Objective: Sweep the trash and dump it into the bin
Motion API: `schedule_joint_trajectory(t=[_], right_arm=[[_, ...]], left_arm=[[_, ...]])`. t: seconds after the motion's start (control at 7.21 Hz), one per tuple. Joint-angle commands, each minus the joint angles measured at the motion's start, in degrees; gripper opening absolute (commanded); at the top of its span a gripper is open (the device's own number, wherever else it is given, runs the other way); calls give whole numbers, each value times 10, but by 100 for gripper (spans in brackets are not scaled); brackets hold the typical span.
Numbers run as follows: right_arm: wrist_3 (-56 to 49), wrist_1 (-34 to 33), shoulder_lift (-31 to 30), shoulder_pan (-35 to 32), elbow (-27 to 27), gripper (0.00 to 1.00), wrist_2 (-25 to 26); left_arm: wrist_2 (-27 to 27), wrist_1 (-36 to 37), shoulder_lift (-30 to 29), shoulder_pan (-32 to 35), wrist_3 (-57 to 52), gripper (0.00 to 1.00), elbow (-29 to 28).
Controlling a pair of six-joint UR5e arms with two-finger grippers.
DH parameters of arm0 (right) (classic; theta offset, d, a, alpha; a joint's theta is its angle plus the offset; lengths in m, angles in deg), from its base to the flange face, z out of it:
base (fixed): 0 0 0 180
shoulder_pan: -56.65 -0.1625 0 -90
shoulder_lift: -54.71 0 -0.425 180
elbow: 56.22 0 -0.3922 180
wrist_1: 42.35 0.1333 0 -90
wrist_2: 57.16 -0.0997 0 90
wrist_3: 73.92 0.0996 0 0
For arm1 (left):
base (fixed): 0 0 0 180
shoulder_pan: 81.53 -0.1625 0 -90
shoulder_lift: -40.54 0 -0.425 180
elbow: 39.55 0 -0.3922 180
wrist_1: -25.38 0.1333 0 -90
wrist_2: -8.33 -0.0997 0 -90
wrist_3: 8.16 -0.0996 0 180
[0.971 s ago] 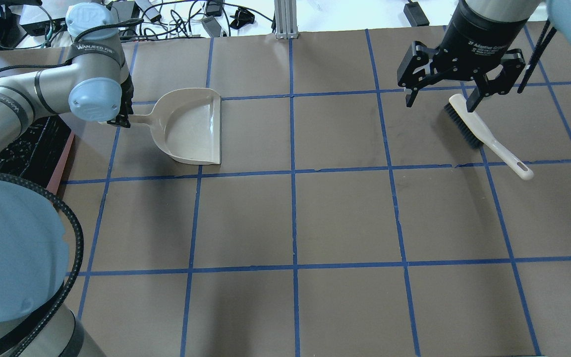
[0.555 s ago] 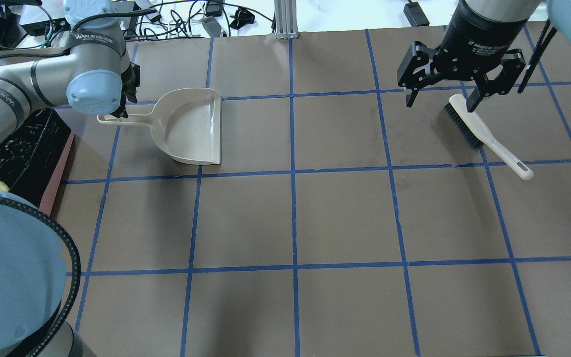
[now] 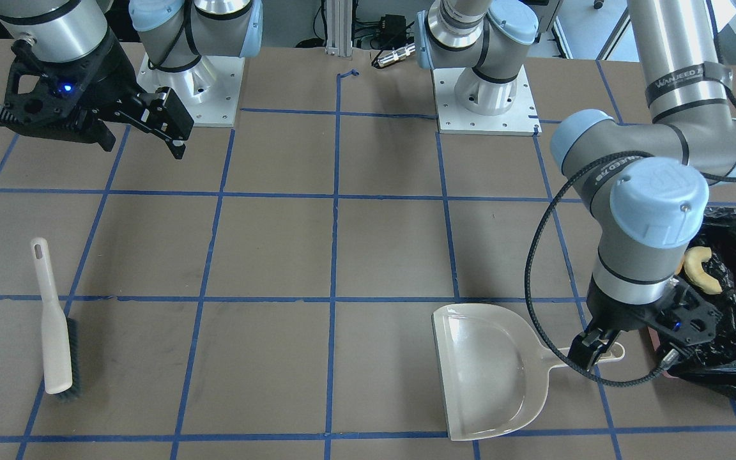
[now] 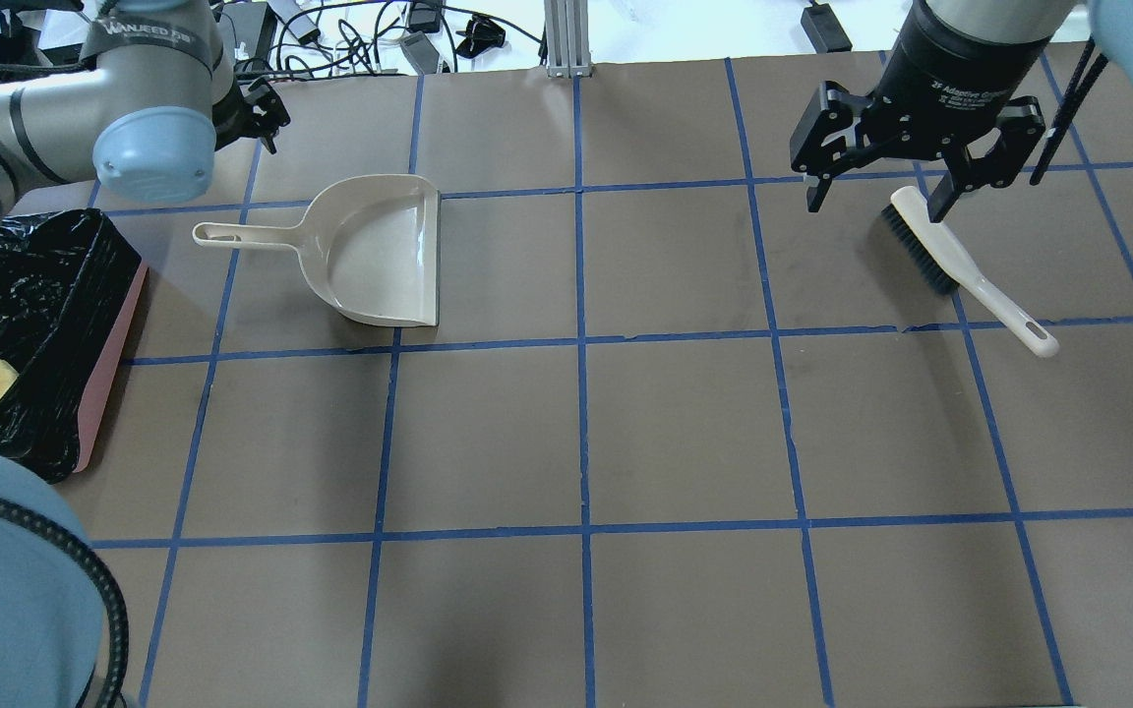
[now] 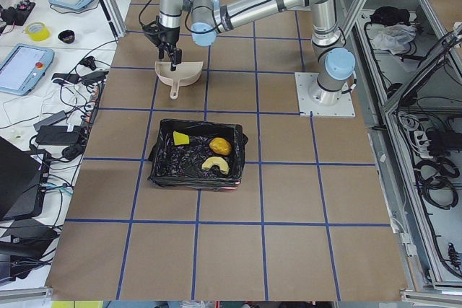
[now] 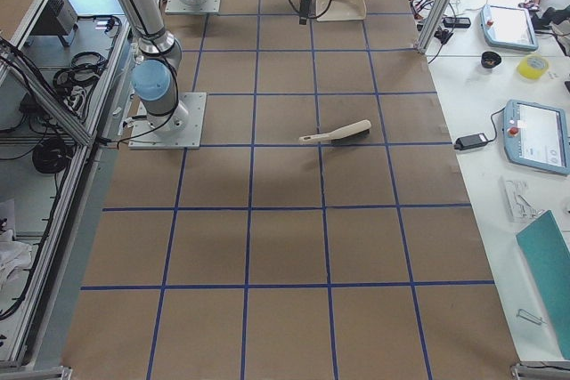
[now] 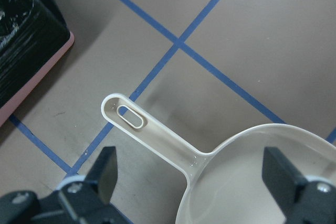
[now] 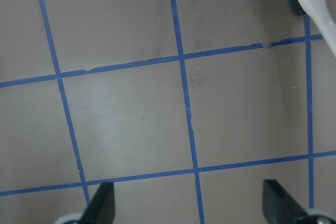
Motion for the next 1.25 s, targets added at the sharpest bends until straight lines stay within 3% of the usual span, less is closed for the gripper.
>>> schedule_joint_trajectory(t=[0.0, 0.14, 0.42, 0.69, 1.11], right_arm=[[0, 1, -1, 0, 0, 100, 0], [0, 1, -1, 0, 0, 100, 0], [0, 0, 0, 0, -1, 100, 0], [0, 1, -1, 1, -1, 100, 0], [1, 1, -1, 0, -1, 100, 0]], left_arm=[[52, -66, 45, 4, -146, 100, -10], [125, -109, 68, 3, -182, 100, -11], [129, -193, 109, 4, -182, 100, -1], [128, -197, 137, 11, -194, 100, 11], [126, -302, 160, 20, -352, 100, -24]])
